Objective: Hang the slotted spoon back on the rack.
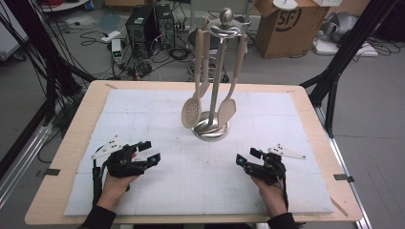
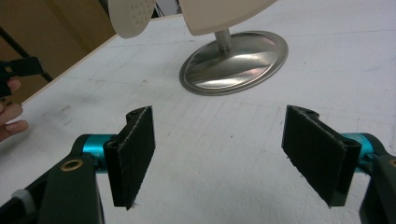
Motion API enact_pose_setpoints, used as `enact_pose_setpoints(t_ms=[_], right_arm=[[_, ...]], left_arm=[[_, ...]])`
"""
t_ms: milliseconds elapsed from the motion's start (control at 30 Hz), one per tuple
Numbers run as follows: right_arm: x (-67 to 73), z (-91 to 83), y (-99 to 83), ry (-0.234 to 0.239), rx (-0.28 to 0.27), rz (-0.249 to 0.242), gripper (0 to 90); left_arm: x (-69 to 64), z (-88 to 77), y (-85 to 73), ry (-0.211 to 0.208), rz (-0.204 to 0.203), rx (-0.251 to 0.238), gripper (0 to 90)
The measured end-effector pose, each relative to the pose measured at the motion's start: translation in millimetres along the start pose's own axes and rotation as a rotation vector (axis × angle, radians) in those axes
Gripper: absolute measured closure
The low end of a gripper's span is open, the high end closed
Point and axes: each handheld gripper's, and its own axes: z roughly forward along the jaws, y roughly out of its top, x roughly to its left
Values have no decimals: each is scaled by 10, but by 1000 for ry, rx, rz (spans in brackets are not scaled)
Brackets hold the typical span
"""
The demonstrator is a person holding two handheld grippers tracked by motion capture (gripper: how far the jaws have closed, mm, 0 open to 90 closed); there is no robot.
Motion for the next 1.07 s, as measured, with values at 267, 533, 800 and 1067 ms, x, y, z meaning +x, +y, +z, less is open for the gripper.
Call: enact_pose_setpoints(t_ms=[267, 533, 800, 1067], right_arm=[[-22, -13, 2, -15, -3, -11, 238], [-18, -10, 8, -11, -1, -12, 219], [-13, -10, 11, -4, -6, -12, 213], [-22, -13, 13, 0, -9, -9, 212]], left_arm=[[31, -32, -85, 11, -34, 25, 269], [36, -43, -89, 9, -42, 18, 268], [21, -39, -83, 6, -45, 11, 263], [25, -37, -83, 5, -46, 8, 263]])
